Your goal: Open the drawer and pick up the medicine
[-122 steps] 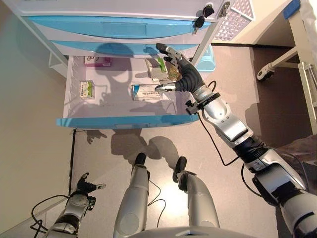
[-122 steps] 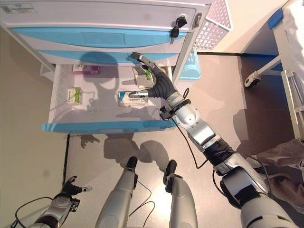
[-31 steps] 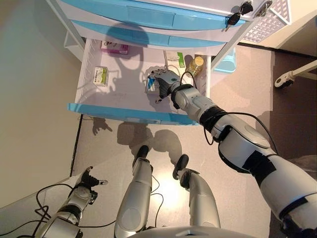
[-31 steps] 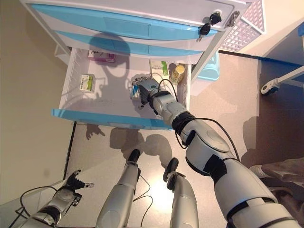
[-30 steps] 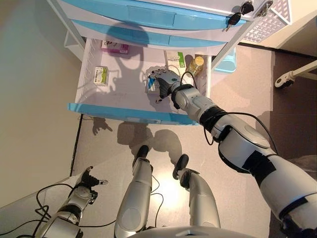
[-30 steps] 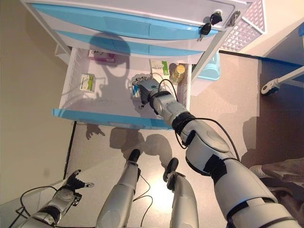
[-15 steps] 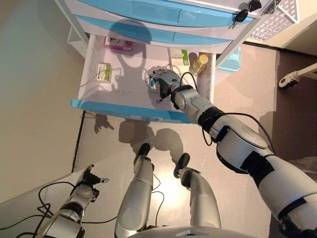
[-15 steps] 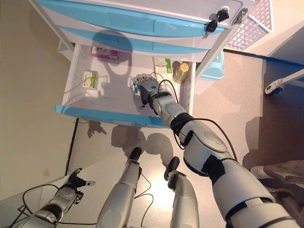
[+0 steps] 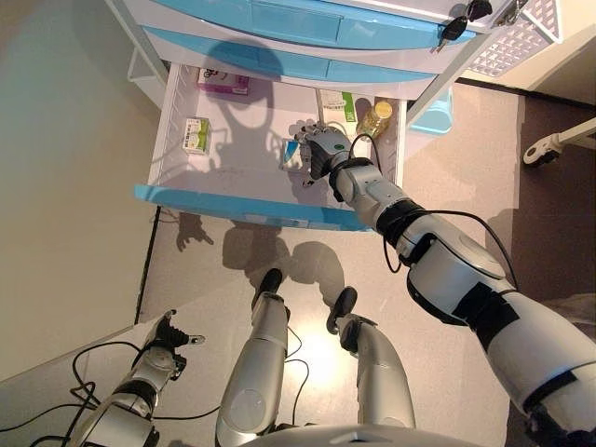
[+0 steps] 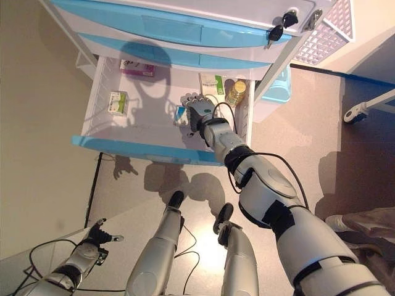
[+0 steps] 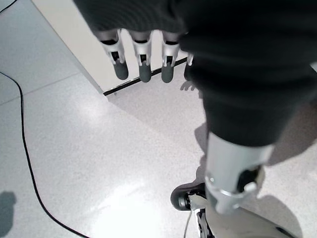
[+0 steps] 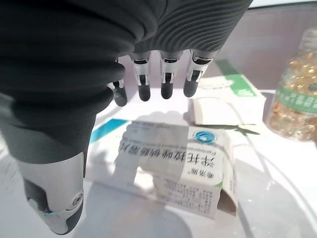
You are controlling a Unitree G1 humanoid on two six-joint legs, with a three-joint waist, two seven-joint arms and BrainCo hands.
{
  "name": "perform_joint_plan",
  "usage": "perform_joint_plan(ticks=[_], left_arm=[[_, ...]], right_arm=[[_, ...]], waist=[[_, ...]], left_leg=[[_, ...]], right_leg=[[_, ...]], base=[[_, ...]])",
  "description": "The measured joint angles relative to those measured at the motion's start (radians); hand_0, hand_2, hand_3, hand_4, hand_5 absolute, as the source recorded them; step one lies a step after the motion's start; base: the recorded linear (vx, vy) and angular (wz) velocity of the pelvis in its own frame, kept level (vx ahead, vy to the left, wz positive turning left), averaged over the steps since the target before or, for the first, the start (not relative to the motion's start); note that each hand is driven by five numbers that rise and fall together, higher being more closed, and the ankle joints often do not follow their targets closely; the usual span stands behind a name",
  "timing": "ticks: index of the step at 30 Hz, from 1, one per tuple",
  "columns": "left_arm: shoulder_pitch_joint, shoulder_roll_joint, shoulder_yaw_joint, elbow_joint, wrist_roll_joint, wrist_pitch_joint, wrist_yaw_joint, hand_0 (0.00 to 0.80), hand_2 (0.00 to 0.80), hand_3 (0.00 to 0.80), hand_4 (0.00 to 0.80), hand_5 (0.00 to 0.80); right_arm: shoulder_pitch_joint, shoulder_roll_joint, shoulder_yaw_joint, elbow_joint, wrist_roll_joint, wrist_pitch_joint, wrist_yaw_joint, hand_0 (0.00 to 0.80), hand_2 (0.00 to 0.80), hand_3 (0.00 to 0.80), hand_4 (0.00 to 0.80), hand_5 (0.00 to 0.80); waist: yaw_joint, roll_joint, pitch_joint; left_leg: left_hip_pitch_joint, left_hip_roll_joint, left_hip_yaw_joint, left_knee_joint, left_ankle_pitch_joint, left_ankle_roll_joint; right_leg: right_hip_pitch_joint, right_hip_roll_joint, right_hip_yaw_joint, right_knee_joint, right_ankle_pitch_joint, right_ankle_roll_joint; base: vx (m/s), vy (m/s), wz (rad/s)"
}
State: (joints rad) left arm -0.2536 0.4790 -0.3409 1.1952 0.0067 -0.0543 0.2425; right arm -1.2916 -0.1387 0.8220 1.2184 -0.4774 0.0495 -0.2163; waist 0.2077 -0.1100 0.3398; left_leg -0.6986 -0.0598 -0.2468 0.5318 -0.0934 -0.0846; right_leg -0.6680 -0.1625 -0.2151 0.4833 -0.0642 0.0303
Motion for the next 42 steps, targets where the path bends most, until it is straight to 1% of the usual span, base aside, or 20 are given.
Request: perform_joint_plan(ticks=[3,17,28,36,37,38,40,42], left_arm=[[0.000,0.000,0.000,-0.001,0.000,0.000,0.005,0.000,0.000,0.000,0.000,0.000],[0.000,0.000,0.000,-0.003,0.000,0.000,0.006,0.000,0.000,0.000,0.000,0.000],[0.000,-0.002,-0.001,-0.003,0.000,0.000,0.013,0.000,0.000,0.000,0.000,0.000],[-0.001,-0.012,-0.001,-0.002,0.000,0.000,0.015,0.000,0.000,0.000,0.000,0.000],[0.000,-0.014,0.000,-0.003,0.000,-0.001,0.015,0.000,0.000,0.000,0.000,0.000],[-0.001,-0.018,-0.001,-0.001,0.000,0.000,0.015,0.000,0.000,0.000,0.000,0.000],[-0.001,-0.023,-0.001,-0.002,0.000,0.000,0.015,0.000,0.000,0.000,0.000,0.000],[-0.001,-0.027,-0.008,-0.002,0.000,-0.001,0.015,0.000,0.000,0.000,0.000,0.000]], right_arm=[[0.000,-0.002,-0.026,0.030,0.017,0.008,-0.012,0.000,0.000,0.000,0.000,0.000],[0.000,-0.010,-0.026,0.031,0.018,0.016,-0.012,0.000,0.000,0.000,0.000,0.000],[0.000,0.009,-0.025,0.031,0.016,0.017,-0.011,0.000,0.000,0.000,0.000,0.000],[0.000,0.009,-0.024,0.033,0.015,0.017,-0.012,0.000,0.000,0.000,0.000,0.000],[0.000,0.009,-0.024,0.033,0.015,0.017,-0.012,0.000,0.000,0.000,0.000,0.000],[0.000,0.009,-0.023,0.035,0.015,0.017,-0.012,0.000,0.000,0.000,0.000,0.000],[0.000,0.010,-0.024,0.041,0.015,0.017,-0.012,0.000,0.000,0.000,0.000,0.000],[-0.001,0.009,-0.024,0.043,0.015,0.017,-0.012,0.000,0.000,0.000,0.000,0.000]], waist=[[-0.001,0.000,0.000],[-0.001,0.007,0.004],[0.001,0.017,0.011],[0.000,0.028,0.018],[0.001,0.028,0.018],[0.000,0.028,0.018],[0.000,0.029,0.018],[0.000,0.030,0.019]], left_leg=[[0.000,0.000,0.000,0.000,0.000,0.000],[-0.001,0.000,0.002,-0.002,0.000,0.000],[-0.013,0.000,0.002,-0.001,0.000,0.000],[-0.012,-0.004,0.000,0.003,0.003,-0.002],[-0.011,-0.003,0.000,0.001,-0.007,0.000],[-0.011,-0.005,0.000,0.002,0.004,-0.002],[-0.011,-0.004,0.000,0.001,-0.006,0.001],[-0.011,-0.007,0.001,0.000,0.006,0.001]], right_leg=[[0.000,0.000,0.000,0.000,0.000,0.000],[-0.003,0.000,0.002,-0.001,0.000,-0.001],[-0.015,0.000,0.002,0.004,0.001,0.002],[-0.018,-0.005,0.001,0.019,-0.002,-0.002],[-0.018,-0.004,0.002,0.019,-0.008,-0.002],[-0.019,-0.006,0.002,0.018,-0.002,0.000],[-0.017,-0.006,0.002,0.020,-0.007,-0.002],[-0.019,-0.008,0.002,0.018,-0.001,0.002]], base=[[0.000,0.000,0.00],[0.000,0.000,0.00],[0.000,0.000,0.00],[0.011,-0.003,0.01],[0.000,0.000,0.00],[0.091,-0.012,-0.02],[-0.045,0.012,0.00],[0.003,0.003,0.02]])
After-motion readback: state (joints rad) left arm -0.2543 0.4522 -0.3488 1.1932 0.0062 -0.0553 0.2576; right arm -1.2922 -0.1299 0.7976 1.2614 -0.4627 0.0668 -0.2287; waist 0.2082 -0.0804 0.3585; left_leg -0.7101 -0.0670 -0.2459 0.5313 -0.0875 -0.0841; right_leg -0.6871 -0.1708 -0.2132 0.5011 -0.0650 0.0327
